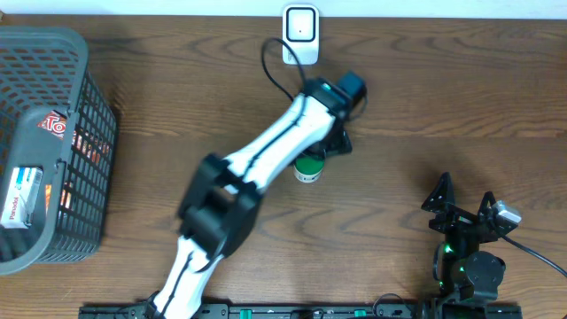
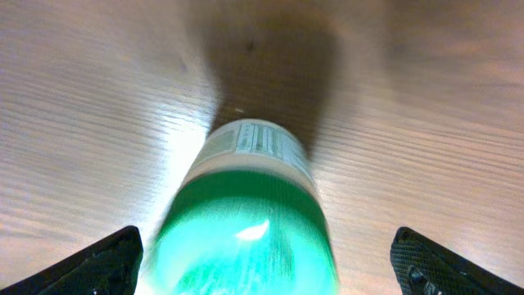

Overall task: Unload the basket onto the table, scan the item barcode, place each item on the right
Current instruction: 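Lower the jar onto the table in front of the scanner and release, then reach the left gripper into the basket and grasp the orange sachet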

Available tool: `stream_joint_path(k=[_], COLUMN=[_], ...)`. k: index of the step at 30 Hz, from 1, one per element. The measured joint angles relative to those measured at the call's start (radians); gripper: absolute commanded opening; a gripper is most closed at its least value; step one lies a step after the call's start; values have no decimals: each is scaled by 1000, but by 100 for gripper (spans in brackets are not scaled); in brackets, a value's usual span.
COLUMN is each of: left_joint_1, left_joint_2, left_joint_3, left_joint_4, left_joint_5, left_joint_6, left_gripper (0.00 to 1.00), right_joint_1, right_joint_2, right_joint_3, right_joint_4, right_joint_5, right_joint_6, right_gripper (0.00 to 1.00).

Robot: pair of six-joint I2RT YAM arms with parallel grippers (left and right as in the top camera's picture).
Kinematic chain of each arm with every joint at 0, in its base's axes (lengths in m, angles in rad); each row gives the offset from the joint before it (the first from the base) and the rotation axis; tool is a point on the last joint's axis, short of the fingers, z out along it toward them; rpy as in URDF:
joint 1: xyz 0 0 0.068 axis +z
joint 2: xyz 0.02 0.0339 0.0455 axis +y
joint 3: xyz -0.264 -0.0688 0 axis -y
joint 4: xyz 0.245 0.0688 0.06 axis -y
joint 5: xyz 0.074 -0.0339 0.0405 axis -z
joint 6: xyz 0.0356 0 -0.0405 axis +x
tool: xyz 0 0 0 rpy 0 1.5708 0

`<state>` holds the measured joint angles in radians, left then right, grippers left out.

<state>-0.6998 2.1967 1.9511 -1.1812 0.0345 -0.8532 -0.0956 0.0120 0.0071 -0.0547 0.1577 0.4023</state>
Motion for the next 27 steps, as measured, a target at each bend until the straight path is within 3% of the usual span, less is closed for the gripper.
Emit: stream_joint_path(k=[8,11,16,22,27], left_joint_1=[191,333,679,1087,1323], left_joint_2=[-437,-597,-805,-888,-830], left_joint_3=[19,26,33,35,29], left_joint_4=[18,19,-1,-82,-116], left_joint_5=[13,11,11,11,22], left_joint_6=[183,270,335,333,330], left_gripper=[98,98,98,98,98], right_joint_1=[0,0,0,0,0], right_joint_2=[0,0,0,0,0], right_joint_3=[0,0,0,0,0], right_joint_4=[0,0,0,0,0], right_joint_5=[0,0,0,0,0], right_joint_6=[0,0,0,0,0], right_gripper=[99,99,99,99,99])
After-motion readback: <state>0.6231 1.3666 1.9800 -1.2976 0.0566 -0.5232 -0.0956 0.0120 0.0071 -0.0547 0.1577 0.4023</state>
